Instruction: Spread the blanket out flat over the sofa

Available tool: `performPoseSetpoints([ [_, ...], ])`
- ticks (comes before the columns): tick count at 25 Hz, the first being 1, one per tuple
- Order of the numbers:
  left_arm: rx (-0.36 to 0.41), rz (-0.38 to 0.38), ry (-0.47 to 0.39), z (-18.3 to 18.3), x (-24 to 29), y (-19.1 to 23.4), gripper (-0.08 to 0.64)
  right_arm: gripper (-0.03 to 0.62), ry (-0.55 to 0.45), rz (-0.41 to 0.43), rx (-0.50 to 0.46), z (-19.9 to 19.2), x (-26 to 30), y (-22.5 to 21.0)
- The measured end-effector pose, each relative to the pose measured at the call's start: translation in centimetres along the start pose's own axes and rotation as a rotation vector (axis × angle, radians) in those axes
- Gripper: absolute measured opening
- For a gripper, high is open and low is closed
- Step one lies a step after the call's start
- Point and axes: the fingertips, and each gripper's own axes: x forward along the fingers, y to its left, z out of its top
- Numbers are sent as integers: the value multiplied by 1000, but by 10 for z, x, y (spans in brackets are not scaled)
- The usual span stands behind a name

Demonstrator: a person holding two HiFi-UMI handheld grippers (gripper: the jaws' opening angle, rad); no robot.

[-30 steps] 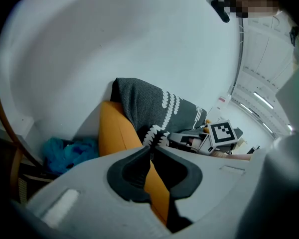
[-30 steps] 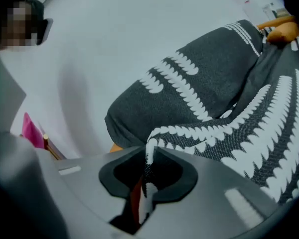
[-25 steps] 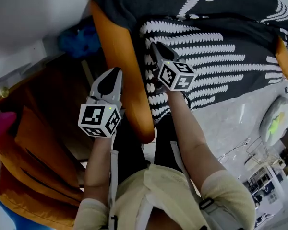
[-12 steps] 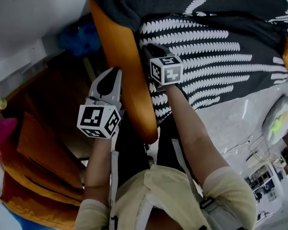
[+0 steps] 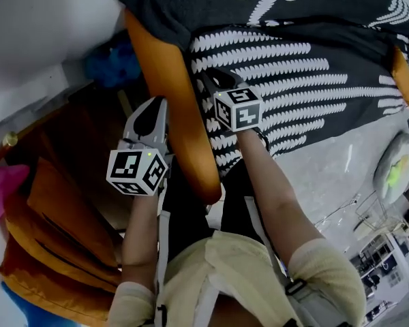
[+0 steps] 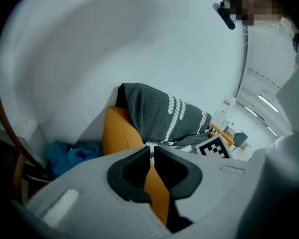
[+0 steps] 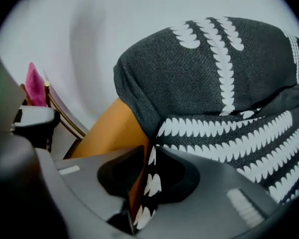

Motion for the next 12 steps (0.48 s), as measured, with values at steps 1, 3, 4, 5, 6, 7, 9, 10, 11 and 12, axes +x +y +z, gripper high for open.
performPoseSetpoints([
  [1,-3,0,-12,3,-4,-3,26,80,-13,3,-1,4,-7,5],
  [3,-15,1,-31,10,-14,-9,26,80,-37,13,13,12,-24,16],
  [4,-24,2,-37,12,-19,-12,26,80,-49,16,23,15,-32,21],
  [5,-34,0,-44,15,-22,-15,26,80,-60,17,30,17,-40,25],
  [6,-42,-3,-53,18,-25,-18,25,80,-71,17,34,21,-48,28],
  [7,-47,-6,-64,23,-29,-21,25,78,-82,18,35,24,-56,31],
  [9,-56,-14,-88,33,-38,-27,25,77,-102,21,36,32,-72,38],
  [10,-59,-18,-99,37,-43,-30,25,75,-111,22,35,36,-80,42],
  [11,-61,-21,-107,41,-48,-34,23,74,-120,24,34,39,-89,46],
  [12,-64,-24,-114,44,-54,-38,21,72,-127,27,32,43,-98,51],
])
